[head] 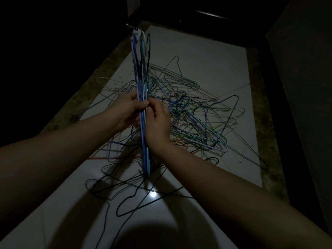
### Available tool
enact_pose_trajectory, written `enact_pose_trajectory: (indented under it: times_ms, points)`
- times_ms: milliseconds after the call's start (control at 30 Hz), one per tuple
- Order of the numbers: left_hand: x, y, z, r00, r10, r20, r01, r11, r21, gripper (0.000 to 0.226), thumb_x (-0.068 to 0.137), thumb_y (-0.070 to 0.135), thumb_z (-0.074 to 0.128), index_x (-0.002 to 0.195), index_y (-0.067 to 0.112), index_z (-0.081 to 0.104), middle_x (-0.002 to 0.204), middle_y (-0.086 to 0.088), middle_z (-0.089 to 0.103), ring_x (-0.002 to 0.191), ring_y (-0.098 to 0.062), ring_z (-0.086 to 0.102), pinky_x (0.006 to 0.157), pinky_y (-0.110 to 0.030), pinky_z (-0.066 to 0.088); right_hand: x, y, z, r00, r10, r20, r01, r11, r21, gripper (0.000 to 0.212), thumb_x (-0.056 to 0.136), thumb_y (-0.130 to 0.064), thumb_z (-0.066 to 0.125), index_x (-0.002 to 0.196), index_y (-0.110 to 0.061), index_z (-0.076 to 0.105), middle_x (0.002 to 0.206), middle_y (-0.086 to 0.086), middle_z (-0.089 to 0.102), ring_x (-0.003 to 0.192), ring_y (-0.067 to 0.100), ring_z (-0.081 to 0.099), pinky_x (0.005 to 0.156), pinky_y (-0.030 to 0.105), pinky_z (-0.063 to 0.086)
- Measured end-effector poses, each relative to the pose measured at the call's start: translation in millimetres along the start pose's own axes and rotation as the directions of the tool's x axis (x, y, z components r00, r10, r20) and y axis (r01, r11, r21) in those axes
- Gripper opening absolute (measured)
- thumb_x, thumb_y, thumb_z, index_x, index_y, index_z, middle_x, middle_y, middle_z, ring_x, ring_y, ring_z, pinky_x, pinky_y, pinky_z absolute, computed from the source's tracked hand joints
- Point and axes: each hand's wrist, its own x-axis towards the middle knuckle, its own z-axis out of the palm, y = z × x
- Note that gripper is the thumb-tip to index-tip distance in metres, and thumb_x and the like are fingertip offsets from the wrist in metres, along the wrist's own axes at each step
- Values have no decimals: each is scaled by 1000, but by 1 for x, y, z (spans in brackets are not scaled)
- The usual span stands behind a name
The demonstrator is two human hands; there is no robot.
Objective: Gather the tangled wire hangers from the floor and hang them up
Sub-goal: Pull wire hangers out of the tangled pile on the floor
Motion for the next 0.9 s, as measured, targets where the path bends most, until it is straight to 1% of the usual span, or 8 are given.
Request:
enact_pose_trajectory:
  times_ms: [67,133,200,267,400,533,733,900]
  points:
    - [4,1,-3,1000,14,-16,-15,1000,-7,27,91,-4,47,110,12,58,91,-3,65,80,-15,63,65,-26,51,4,5,1,998,-52,25,53,998,-46,35,101,-22,40,133,-19,52,118,6,45,111,21,47,90,24,37]
    - [8,0,-3,998,42,-47,-42,999,19,29,90,-7,46,111,10,57,90,-1,64,73,-9,65,58,-21,53,14,12,0,997,-76,-29,75,996,-54,33,100,-25,43,132,-21,53,115,5,48,107,23,51,89,31,43]
    - [14,-3,-4,994,55,-91,-50,997,58,30,91,-8,45,115,7,54,88,2,64,63,-1,65,55,-18,54,31,23,-7,990,-8,-138,3,999,-35,32,98,-25,47,129,-18,51,113,7,53,100,21,54,83,35,46]
    - [19,-10,-6,991,53,-124,-42,995,95,32,91,-9,44,119,5,53,88,3,63,61,2,65,58,-18,55,50,44,-16,979,82,-186,-99,991,-89,33,98,-28,47,129,-17,50,112,6,55,100,21,53,84,36,46]
    - [25,-22,-4,990,21,-141,-12,998,67,30,90,-11,45,116,1,54,84,-2,63,59,-1,64,59,-20,56,68,98,-31,973,207,-102,-229,930,-288,45,99,-37,44,137,-14,44,133,9,51,120,27,48,101,46,42]
    - [27,-33,0,991,-14,-130,22,998,65,29,90,-8,46,110,11,55,87,0,65,73,-7,64,78,-34,54,67,124,-34,945,327,-12,-319,914,-252,48,102,-33,39,145,-13,35,149,11,35,134,28,36,107,36,32]
    - [31,-42,-5,989,-31,-143,45,994,102,27,91,-5,48,108,14,56,84,6,66,69,-2,65,75,-31,54,75,129,-20,856,513,70,-511,858,-46,54,103,-32,36,151,-16,18,157,11,20,142,31,25,113,41,27]
    - [30,-42,-8,989,-25,-146,35,997,66,26,90,-8,47,102,12,57,81,3,67,63,0,66,55,-19,55,92,125,-25,779,623,74,-626,767,141,53,103,-31,33,152,-17,17,155,9,26,138,33,32,106,41,34]
